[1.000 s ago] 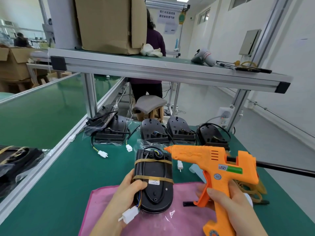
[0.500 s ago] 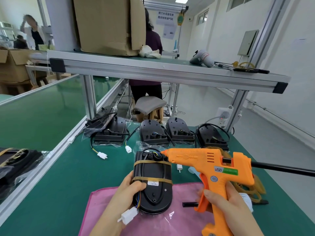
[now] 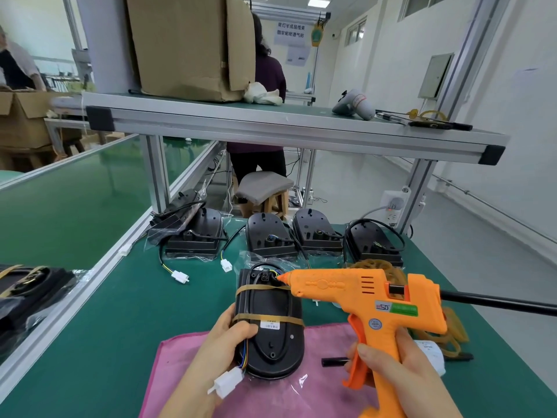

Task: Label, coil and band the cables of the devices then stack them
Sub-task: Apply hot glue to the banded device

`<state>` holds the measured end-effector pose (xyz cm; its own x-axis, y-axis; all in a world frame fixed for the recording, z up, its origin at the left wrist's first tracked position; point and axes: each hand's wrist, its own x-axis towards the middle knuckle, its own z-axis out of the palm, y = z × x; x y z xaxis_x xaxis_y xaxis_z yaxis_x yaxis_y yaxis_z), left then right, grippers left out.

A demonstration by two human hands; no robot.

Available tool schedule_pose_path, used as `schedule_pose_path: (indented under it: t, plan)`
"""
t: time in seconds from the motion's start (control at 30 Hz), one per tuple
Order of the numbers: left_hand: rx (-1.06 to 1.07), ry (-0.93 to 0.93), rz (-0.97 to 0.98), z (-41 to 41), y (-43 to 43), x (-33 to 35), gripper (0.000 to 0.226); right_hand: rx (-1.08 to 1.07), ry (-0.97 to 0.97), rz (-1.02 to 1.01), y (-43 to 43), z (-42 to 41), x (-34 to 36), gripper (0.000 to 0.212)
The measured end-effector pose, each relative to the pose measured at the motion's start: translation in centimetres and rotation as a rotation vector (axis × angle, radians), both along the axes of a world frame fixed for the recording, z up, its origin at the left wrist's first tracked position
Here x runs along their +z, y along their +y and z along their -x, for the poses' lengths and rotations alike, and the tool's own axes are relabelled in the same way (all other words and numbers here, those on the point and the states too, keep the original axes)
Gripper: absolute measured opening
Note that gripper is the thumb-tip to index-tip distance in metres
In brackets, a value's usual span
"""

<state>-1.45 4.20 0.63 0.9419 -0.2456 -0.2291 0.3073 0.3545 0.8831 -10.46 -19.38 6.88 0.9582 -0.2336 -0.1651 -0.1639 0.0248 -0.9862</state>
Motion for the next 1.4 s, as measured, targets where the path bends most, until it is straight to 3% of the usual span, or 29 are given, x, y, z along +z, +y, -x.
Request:
schedule_pose_path:
  t: [0.2,1.4]
  plan:
    - [0.008,0.009,0.01,-0.1,0.1,-0.2,0.059,-0.004,0.0,0.037,0.5,-0.4,0.2,0.032]
    - [-0.004,-0.018,0.033,-0.4,0.1,-0.5,0.052,-0.021,0.001,0.074,-0.3,-0.3,0.8,0.032]
